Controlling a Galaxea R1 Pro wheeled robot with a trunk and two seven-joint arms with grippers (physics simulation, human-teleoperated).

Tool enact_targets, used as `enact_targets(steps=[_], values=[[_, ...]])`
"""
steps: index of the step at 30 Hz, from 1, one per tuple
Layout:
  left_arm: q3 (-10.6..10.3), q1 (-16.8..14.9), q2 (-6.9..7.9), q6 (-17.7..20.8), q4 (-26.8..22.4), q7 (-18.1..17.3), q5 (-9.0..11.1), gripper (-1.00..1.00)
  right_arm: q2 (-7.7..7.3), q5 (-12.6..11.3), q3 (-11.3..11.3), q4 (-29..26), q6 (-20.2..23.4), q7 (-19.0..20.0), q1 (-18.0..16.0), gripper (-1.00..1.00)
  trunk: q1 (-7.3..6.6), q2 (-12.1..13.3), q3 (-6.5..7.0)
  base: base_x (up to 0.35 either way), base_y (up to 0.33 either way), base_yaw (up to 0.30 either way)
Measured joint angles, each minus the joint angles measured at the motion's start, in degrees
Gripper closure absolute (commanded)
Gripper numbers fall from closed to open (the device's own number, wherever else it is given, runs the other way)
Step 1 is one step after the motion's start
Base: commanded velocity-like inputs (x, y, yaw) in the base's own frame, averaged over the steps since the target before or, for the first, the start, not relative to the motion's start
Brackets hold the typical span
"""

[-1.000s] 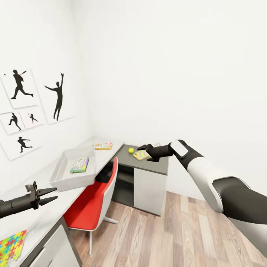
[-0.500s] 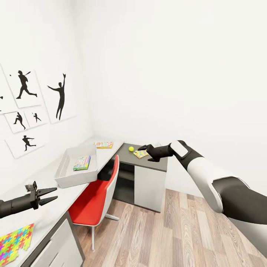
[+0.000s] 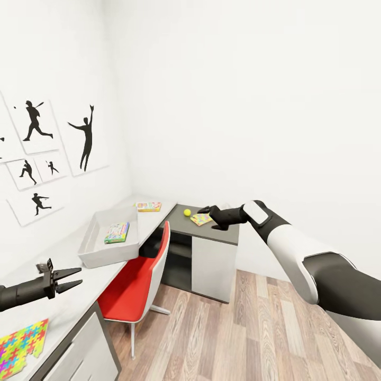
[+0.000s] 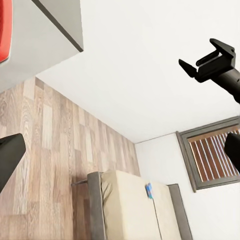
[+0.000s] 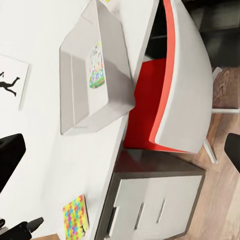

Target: Put all the toys in the child's room - the three board games (two on the bed and one on the table), the two jigsaw puzzles on the table, and the tennis ball on the table - inside the toy box on the table in the child's room.

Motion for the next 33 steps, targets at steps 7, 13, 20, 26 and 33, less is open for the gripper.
enact_targets(steps=[7, 13, 20, 26, 33], values=[[0.0, 0.0, 0.06, 0.0, 0.0, 0.0, 0.0, -1.00, 0.05, 0.1, 0.1, 0.0, -0.9, 0.0, 0.1, -1.00, 0.01, 0.0, 0.00, -0.028, 0.000, -0.001], [0.0, 0.0, 0.07, 0.0, 0.0, 0.0, 0.0, -1.00, -0.06, 0.1, 0.0, 0.1, -1.1, 0.0, 1.0, -1.00, 0.01, 0.0, 0.18, -0.132, 0.000, -0.103], [0.1, 0.0, 0.04, 0.0, 0.0, 0.0, 0.1, -1.00, -0.14, 0.1, 0.0, 0.1, -1.1, 0.0, 1.3, -1.00, 0.01, -0.1, 0.58, -0.031, 0.000, -0.190], [0.2, 0.0, 0.19, 0.1, -0.1, 0.0, 0.3, -1.00, -0.17, 0.0, 0.0, 0.0, -1.1, 0.0, 1.8, -1.00, 0.01, -0.1, 0.99, -0.003, 0.000, -0.204], [0.2, 0.0, 0.32, 0.1, -0.1, 0.0, 0.3, -1.00, -0.10, 0.1, 0.1, 0.0, -1.2, 0.0, 1.9, -1.00, 0.01, -0.1, 1.43, 0.000, 0.000, -0.150]])
